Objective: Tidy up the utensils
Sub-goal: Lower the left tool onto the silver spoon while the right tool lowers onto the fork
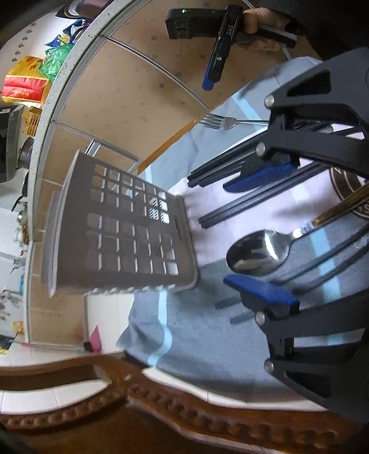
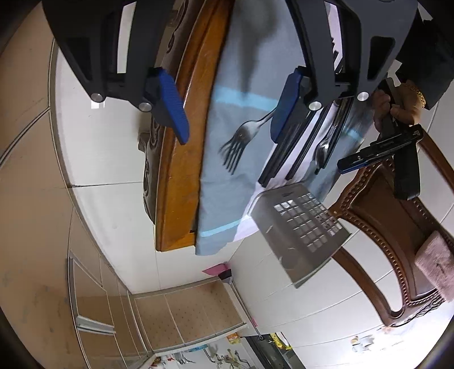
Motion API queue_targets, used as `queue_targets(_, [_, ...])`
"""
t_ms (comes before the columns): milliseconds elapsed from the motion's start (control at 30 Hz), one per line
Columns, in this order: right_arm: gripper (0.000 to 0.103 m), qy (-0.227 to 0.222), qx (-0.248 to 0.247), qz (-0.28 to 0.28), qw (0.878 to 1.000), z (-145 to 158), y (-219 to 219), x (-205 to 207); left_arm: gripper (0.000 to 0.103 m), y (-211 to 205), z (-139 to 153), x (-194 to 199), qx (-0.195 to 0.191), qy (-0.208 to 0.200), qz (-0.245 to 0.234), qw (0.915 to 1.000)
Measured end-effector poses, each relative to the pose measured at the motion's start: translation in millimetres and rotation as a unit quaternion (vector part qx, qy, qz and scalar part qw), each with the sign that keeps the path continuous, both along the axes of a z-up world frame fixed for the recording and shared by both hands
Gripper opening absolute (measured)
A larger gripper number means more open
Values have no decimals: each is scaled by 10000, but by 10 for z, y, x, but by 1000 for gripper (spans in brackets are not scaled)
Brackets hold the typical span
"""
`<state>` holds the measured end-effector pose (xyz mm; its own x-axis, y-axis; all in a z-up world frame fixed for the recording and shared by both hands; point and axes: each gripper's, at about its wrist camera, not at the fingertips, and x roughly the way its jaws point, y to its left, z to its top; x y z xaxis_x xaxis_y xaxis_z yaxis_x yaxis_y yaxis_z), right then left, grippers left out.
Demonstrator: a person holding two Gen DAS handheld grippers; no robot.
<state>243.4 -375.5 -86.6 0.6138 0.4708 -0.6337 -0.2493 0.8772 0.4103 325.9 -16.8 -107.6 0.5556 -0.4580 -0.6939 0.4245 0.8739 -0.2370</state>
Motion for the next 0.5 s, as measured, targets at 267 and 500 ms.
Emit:
queue_targets(267, [60,140,29,50,9999,-148,-21,212,49,-4,-156,150,83,343,-17,9994])
queue_targets(500, [59,136,92,82,9998,-166,36,305,49,119,-184,166,35,369,103,9993])
